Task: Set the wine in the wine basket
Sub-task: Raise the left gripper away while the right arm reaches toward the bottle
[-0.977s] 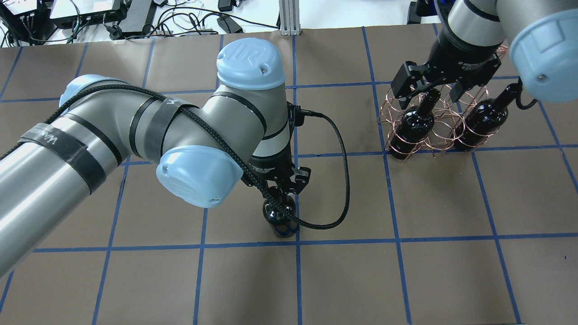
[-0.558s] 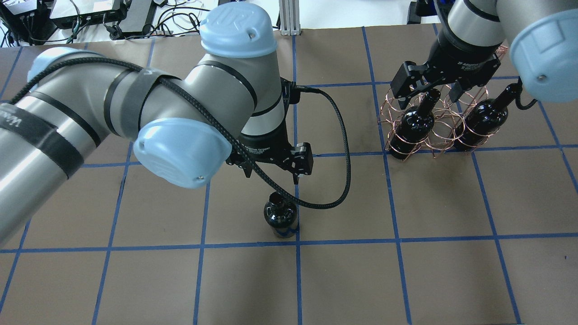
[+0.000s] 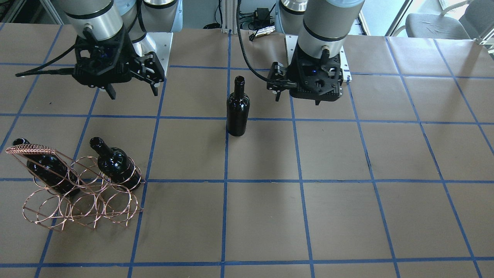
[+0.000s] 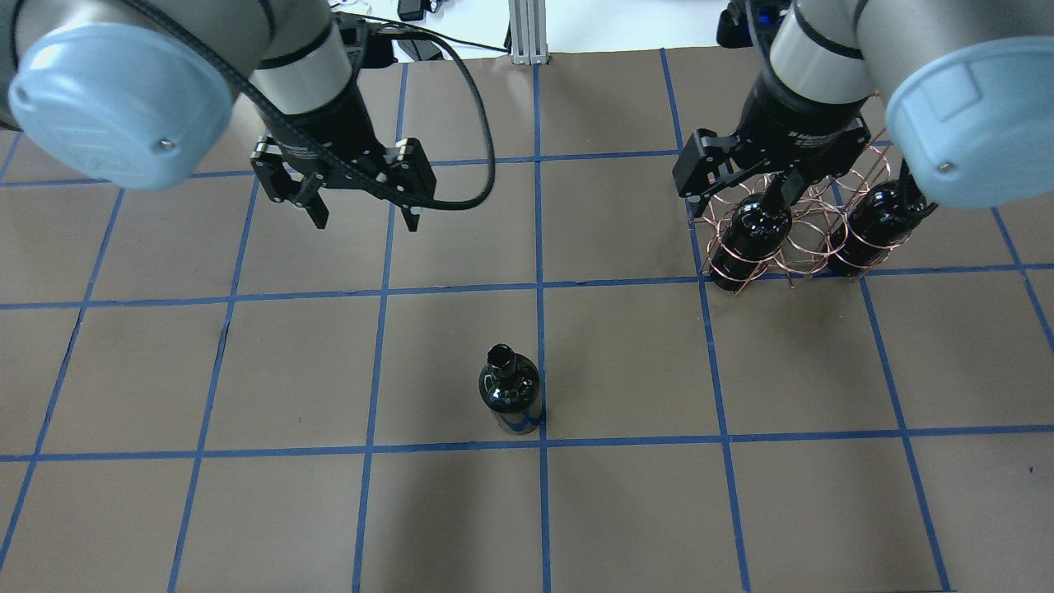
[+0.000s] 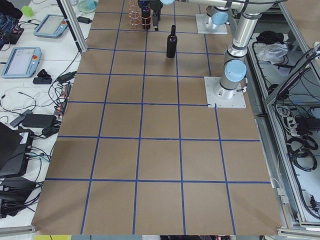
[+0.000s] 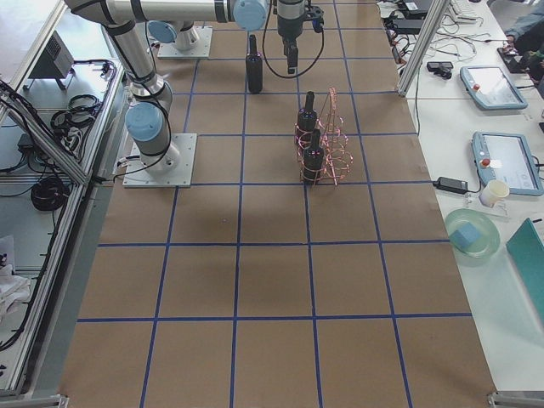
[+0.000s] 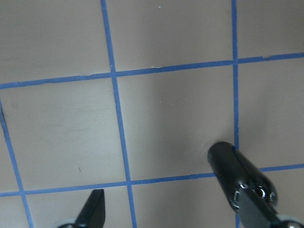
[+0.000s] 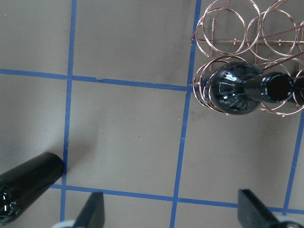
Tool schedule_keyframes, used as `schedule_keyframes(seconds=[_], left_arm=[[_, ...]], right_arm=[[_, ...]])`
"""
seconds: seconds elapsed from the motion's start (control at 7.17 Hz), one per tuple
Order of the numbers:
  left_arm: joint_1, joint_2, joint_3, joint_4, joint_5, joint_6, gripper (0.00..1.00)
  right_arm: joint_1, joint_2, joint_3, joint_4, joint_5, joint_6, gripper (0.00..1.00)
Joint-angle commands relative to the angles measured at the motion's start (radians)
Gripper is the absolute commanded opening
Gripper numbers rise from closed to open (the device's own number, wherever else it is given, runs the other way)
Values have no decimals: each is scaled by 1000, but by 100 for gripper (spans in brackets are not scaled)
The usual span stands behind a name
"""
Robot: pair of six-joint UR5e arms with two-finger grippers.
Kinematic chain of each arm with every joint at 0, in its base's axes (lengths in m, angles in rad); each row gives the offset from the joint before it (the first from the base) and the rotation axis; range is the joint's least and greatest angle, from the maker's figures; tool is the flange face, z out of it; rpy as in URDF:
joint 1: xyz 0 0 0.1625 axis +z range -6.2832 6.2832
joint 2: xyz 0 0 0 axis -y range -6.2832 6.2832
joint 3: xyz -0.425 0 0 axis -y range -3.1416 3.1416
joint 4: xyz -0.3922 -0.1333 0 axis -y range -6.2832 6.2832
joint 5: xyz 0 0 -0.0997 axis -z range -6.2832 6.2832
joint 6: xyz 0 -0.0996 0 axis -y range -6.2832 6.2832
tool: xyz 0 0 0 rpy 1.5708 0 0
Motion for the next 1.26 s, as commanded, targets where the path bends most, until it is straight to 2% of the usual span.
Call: schedule_keyframes(seconds=[0.0, 0.42, 0.7, 1.12], left_arm=[[169, 5, 8, 1, 6, 121, 100], [364, -11, 8, 3, 9, 269, 100], [438, -19, 6, 3, 10, 350, 100], [449, -21, -7, 6, 12, 370, 100]], right_arm=[[182, 22, -3, -12, -18, 226, 99], [383, 71, -1, -17, -16, 510, 99], [484, 140, -1, -95, -16, 607, 99], [489, 203, 3, -95, -19, 601, 99]])
